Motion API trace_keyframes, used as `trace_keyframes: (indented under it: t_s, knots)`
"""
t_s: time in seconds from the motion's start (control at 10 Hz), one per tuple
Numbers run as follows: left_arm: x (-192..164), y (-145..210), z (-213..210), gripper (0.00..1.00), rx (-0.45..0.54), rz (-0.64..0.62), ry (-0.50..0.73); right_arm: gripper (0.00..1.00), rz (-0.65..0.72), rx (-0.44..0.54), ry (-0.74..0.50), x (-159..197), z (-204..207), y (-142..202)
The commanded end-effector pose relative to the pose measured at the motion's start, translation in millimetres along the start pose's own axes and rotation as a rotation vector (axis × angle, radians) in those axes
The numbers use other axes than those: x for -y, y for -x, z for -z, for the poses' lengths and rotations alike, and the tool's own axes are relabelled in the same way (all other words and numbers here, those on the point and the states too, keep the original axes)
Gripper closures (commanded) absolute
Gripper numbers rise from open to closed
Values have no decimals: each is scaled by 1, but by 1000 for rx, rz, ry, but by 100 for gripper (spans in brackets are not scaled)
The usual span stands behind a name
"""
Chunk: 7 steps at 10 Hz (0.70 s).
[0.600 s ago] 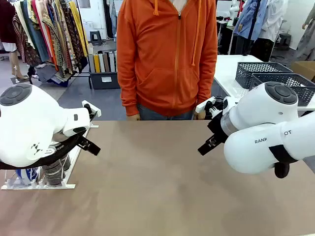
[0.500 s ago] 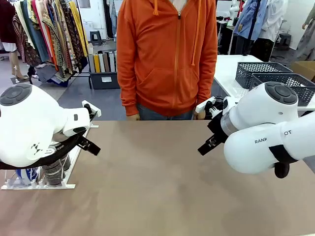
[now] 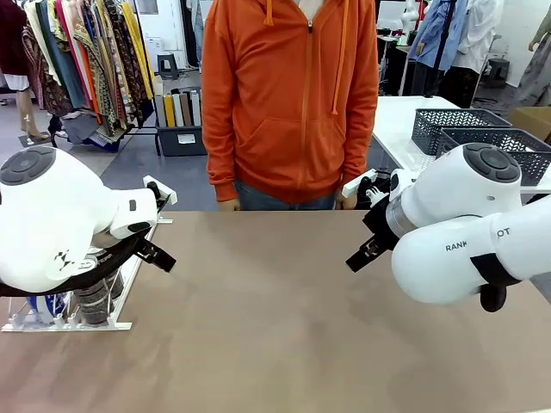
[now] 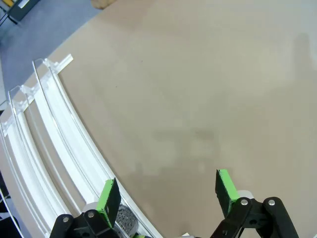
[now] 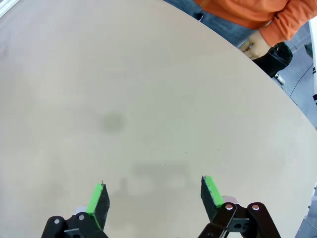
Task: Retrieve and store the cans from the dispenser.
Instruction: Pick up one can from the Automatic Can Dispenser and place it in the middle of the table.
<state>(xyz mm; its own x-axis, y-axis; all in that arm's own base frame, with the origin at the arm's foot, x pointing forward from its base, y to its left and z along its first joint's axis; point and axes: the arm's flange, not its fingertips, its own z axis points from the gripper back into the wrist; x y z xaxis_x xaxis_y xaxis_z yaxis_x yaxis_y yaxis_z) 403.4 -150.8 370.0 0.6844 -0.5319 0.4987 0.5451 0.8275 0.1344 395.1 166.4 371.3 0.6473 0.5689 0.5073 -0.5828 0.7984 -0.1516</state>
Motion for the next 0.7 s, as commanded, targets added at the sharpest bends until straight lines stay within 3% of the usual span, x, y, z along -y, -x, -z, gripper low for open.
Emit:
trace_keyframes:
  t_s: [0.0,0.6]
  knots:
    - [0,0,0,0,0,1,0,0,0,0,0,0,0,0]
    - [0,0,0,0,0,1,0,0,0,0,0,0,0,0]
